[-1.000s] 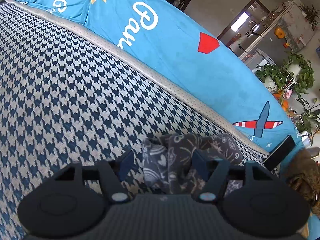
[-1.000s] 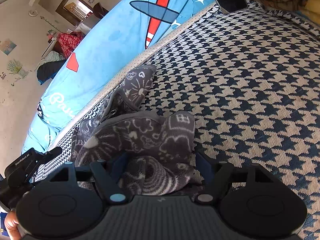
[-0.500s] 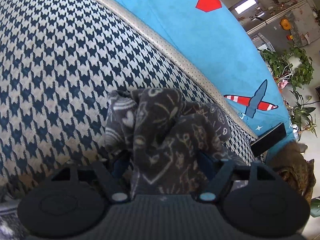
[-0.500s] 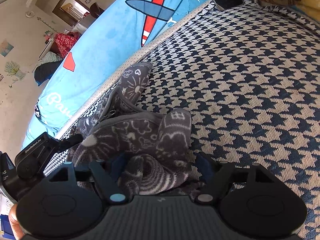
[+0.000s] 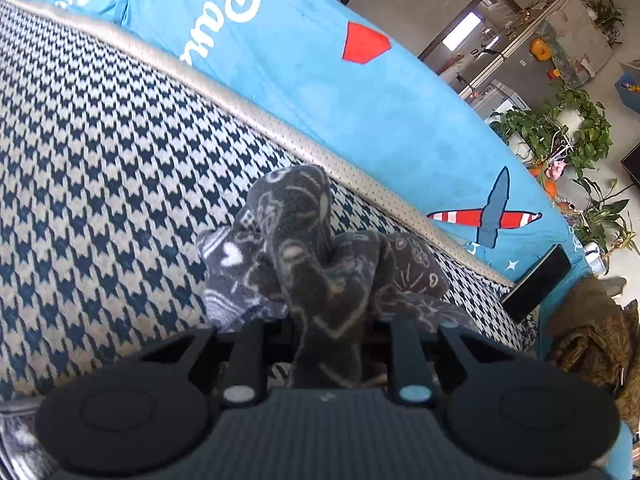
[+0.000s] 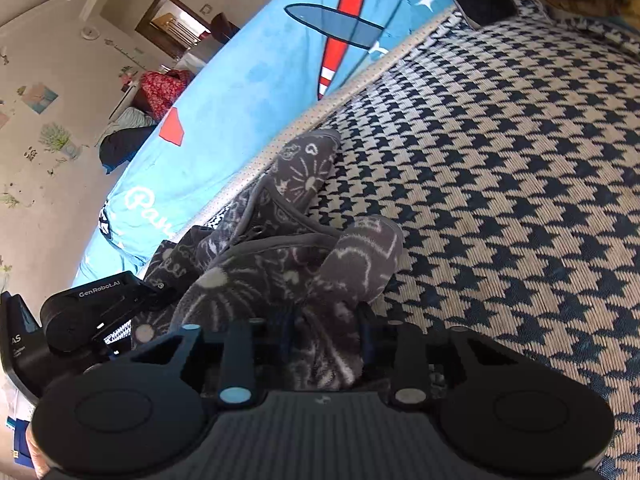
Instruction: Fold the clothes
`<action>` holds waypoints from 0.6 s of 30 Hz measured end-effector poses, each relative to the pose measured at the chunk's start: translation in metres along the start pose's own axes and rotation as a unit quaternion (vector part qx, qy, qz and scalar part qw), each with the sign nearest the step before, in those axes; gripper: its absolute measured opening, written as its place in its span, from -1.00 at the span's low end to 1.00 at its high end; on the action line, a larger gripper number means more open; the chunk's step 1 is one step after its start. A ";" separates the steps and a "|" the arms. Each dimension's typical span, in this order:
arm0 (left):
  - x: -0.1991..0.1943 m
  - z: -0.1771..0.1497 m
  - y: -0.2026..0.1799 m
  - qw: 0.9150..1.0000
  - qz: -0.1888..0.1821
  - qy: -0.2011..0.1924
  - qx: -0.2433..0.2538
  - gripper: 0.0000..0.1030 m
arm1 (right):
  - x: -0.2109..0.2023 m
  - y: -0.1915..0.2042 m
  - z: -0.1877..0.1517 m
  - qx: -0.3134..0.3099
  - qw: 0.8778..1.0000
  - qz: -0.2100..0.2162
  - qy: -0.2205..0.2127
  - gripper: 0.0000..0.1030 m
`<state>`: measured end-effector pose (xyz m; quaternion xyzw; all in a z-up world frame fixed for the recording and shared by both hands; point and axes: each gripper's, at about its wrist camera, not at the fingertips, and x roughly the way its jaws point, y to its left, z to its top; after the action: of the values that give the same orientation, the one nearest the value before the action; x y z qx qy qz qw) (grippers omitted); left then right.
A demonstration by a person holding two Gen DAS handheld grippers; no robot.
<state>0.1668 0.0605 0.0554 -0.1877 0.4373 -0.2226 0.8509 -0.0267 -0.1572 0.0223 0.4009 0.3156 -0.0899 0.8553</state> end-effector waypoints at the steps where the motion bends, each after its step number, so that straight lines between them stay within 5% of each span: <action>1: -0.008 0.001 -0.002 1.000 0.011 -0.017 0.015 -0.62 | 0.000 0.003 0.000 -0.004 1.000 0.007 -0.003 -0.55; 6: -0.047 0.003 -0.005 0.990 0.053 -0.101 0.081 -0.62 | -0.003 0.023 -0.001 -0.031 0.998 0.043 -0.032 -0.63; 10: -0.073 0.003 0.010 0.985 0.063 -0.139 0.085 -0.62 | -0.006 0.047 -0.002 -0.063 0.993 0.080 -0.062 -0.64; 18: -0.103 0.014 0.074 0.989 0.076 -0.120 0.031 -0.56 | -0.005 0.095 -0.016 -0.132 0.976 0.146 -0.088 -0.65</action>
<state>0.1405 0.1795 0.0930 -0.1533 0.3379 -0.1464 0.9170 0.0002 -0.0832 0.0772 0.3168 0.1864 0.0437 0.9290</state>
